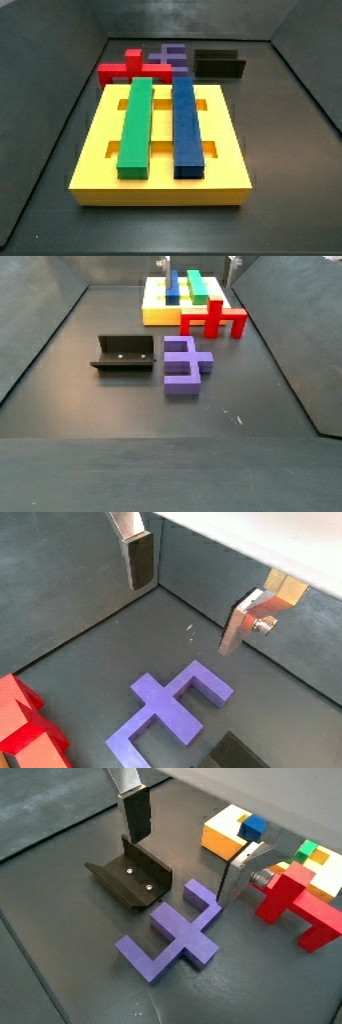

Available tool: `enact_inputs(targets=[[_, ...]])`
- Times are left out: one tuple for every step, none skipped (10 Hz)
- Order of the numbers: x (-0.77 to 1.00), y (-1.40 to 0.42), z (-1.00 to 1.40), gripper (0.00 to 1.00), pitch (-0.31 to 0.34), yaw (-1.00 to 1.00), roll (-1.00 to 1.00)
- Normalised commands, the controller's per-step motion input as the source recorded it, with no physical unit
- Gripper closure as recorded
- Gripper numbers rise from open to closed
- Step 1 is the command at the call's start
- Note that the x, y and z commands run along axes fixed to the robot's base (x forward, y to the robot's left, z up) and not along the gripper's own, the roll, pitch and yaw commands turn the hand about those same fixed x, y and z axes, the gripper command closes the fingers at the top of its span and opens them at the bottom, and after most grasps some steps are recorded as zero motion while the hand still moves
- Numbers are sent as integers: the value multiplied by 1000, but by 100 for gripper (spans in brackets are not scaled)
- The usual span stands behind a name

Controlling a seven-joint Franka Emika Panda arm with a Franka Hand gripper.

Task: Pick up the purple object. Move up. Place the purple object on the fixture. Regrasp the purple object. Move to above the board. Insert the purple object.
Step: Pick up the purple object.

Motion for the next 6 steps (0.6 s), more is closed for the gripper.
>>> enact_inputs(targets=[[20,0,0,0,0,0,0],[0,-229,-189,0,-54,0,-90],[-289,-774,-149,0,-83,0,97],[-269,-883,-211,0,-69,0,139],[-249,-831,-223,0,-69,0,97],[-260,-740,-197,0,-60,0,93]])
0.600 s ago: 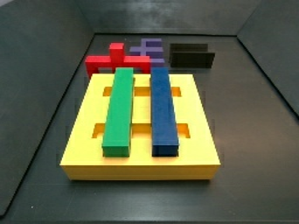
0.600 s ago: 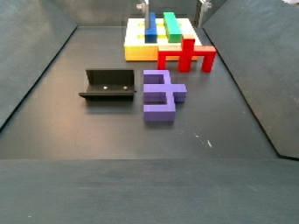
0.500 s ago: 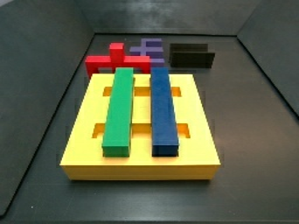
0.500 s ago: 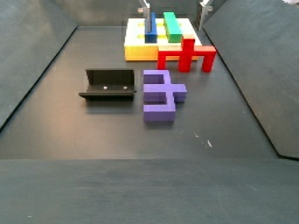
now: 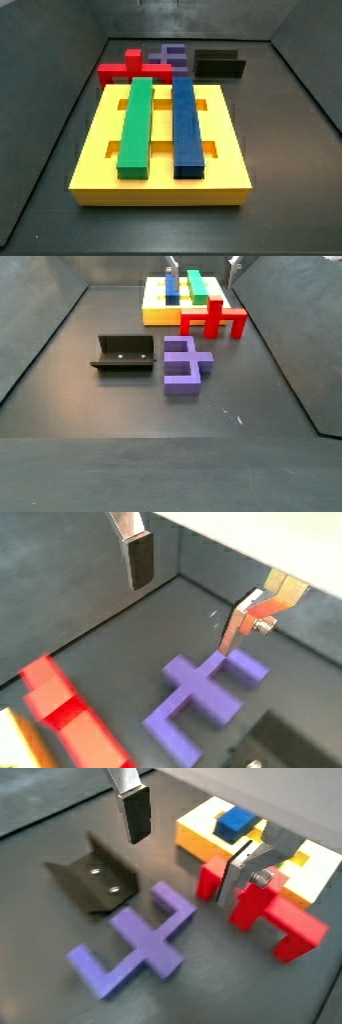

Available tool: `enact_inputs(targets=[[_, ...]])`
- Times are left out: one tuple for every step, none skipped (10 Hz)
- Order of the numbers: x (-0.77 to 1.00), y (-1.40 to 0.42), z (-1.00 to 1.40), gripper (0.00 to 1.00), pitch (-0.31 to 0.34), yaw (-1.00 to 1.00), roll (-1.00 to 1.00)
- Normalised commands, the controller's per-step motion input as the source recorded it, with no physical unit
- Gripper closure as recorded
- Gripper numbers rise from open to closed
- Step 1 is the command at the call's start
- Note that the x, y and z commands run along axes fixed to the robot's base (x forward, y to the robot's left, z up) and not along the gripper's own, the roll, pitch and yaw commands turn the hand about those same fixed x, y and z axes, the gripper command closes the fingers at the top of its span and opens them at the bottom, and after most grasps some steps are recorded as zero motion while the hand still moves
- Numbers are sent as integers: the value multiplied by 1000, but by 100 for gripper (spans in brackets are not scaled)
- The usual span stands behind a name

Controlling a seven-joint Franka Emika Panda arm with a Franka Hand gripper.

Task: Pick up the purple object. Move up. Place the purple object on the fixture. Regrasp the purple object. Move to above the board. Insert the purple object.
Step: Pick up the purple object.

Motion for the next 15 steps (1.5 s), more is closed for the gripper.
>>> enact_inputs(targets=[[-309,149,-734,0,-193,-169,-69],[0,251,-800,0,-79,-734,-43],[0,140,-789,0,-30,-894,0],[0,57,-780,0,-21,-966,0],[14,0,-720,0,-26,-1000,0],[40,0,-711,0,-26,-1000,0],[0,0,-643,0,-73,-1000,-20],[20,0,-531,0,-67,-1000,-56],[49,0,-394,0,-53,-1000,-64],[46,0,-129,0,-63,-937,-129],[23,29,0,0,-67,-814,-157],[0,149,60,0,-84,-686,-166],[9,129,66,0,-89,-697,-177],[20,69,23,0,-64,-757,-173],[43,11,0,0,-53,-800,-180]])
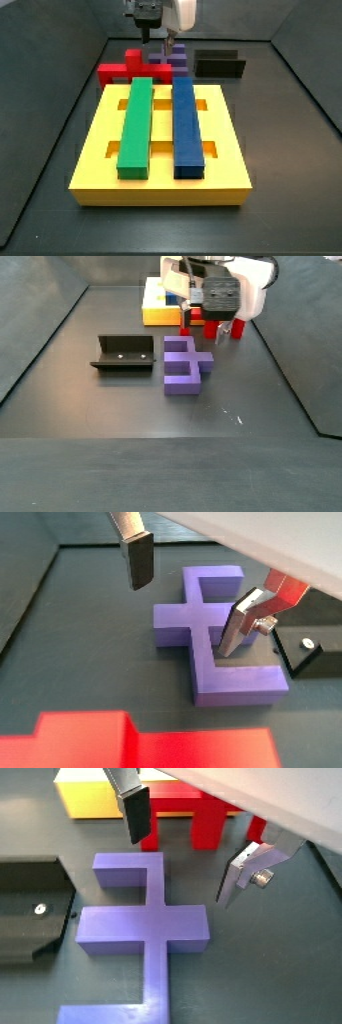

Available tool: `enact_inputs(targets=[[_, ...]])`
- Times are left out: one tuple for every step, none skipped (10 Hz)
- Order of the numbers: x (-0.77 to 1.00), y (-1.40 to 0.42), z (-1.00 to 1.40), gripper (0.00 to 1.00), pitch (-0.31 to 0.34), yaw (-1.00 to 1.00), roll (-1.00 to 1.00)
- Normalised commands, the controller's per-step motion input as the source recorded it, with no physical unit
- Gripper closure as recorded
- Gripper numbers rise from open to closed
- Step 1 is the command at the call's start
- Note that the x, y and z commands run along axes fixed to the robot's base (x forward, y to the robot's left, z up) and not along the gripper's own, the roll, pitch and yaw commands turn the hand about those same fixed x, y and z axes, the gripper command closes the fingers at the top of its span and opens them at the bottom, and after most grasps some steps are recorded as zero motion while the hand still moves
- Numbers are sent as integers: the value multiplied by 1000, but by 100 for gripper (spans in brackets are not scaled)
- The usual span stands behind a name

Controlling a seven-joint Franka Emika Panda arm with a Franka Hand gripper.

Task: Pick up the purple object. Move up. Place the purple object on the fixture. Regrasp the purple object. Move to above the board. Insert the purple object.
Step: Pick up the purple object.

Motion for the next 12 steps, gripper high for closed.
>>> enact_inputs(targets=[[83,0,0,0,-39,-863,-171],[100,0,0,0,-24,-940,-159],[97,0,0,0,-23,-946,-156],[74,0,0,0,-36,-877,-133],[0,103,0,0,-29,-737,-146],[0,83,-74,0,0,-694,-201],[0,94,-140,0,0,-714,-173],[0,97,-149,0,0,-720,-161],[0,63,-163,0,0,-760,-151],[0,111,-137,0,0,-746,-121],[-11,249,-129,0,0,-646,-97],[-89,437,-111,0,0,-509,-39]])
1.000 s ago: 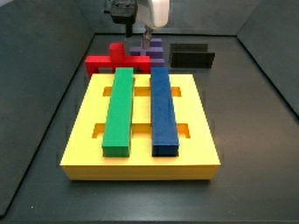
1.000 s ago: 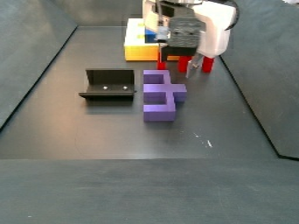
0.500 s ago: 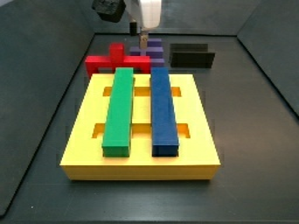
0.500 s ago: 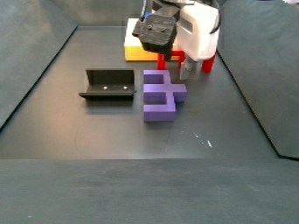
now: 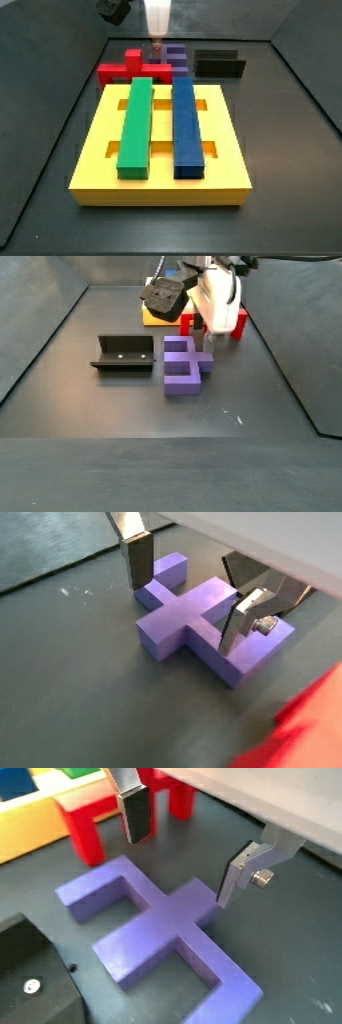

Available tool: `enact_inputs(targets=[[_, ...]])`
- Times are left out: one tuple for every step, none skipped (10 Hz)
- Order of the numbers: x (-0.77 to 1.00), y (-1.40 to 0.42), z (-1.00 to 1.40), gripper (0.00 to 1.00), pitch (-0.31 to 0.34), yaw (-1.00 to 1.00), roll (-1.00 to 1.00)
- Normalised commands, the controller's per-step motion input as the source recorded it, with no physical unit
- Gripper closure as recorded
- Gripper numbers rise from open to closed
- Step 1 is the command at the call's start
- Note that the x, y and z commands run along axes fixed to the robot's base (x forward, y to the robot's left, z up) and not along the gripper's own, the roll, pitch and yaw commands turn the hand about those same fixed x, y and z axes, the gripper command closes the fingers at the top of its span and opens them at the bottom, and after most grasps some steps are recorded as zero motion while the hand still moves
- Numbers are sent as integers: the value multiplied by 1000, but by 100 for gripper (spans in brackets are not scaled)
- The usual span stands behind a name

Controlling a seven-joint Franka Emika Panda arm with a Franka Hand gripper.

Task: Pick up the purple object. Move up. Place the purple object on the fixture. Regrasp the purple object. Move to above the board. Insert the purple object.
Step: Pick up the purple object.

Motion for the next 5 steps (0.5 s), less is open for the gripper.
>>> enact_inputs(targets=[[-94,511,-137,0,0,-460,-1],[0,109,-191,0,-26,-43,-61],[9,-103,-283,0,-10,0,0],[0,-109,-406,0,-50,-20,0],[0,0,-391,0,-57,-51,0]])
